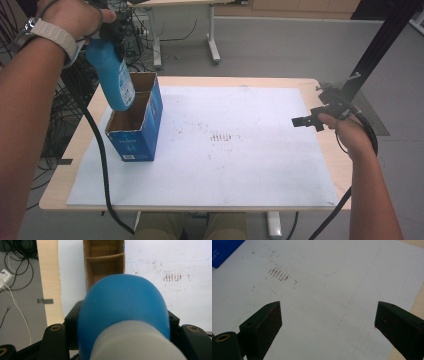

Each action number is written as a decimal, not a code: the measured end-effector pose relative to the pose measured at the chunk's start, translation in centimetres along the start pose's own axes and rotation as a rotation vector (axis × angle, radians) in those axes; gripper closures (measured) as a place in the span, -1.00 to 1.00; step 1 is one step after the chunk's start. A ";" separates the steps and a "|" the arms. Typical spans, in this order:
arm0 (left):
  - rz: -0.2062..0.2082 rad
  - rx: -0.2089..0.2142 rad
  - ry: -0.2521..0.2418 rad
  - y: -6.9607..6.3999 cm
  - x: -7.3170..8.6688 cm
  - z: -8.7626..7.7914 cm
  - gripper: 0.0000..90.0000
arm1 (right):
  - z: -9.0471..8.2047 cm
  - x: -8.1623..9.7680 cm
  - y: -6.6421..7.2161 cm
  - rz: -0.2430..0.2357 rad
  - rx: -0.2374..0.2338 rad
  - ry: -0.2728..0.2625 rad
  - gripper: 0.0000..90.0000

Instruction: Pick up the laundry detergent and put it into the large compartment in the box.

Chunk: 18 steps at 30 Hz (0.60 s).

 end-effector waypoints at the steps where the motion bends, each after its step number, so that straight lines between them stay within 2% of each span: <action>1: -0.004 -0.001 -0.004 0.0 0.0 0.2 -0.14 | 0.0 0.0 0.0 0.000 -0.001 0.000 -0.84; 18: -0.009 -0.002 0.008 0.2 -0.6 2.8 -0.14 | 0.5 0.1 -0.2 0.006 -0.002 0.007 -0.84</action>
Point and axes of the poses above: each handheld gripper's, and its own axes: z roughly forward along the jaws, x roughly out of its underside, y roughly to its left, the point moved 5 cm from there along z, roughly forward along the jaws, and after that the axes turned 12 degrees about -x, right-handed, at the moved point
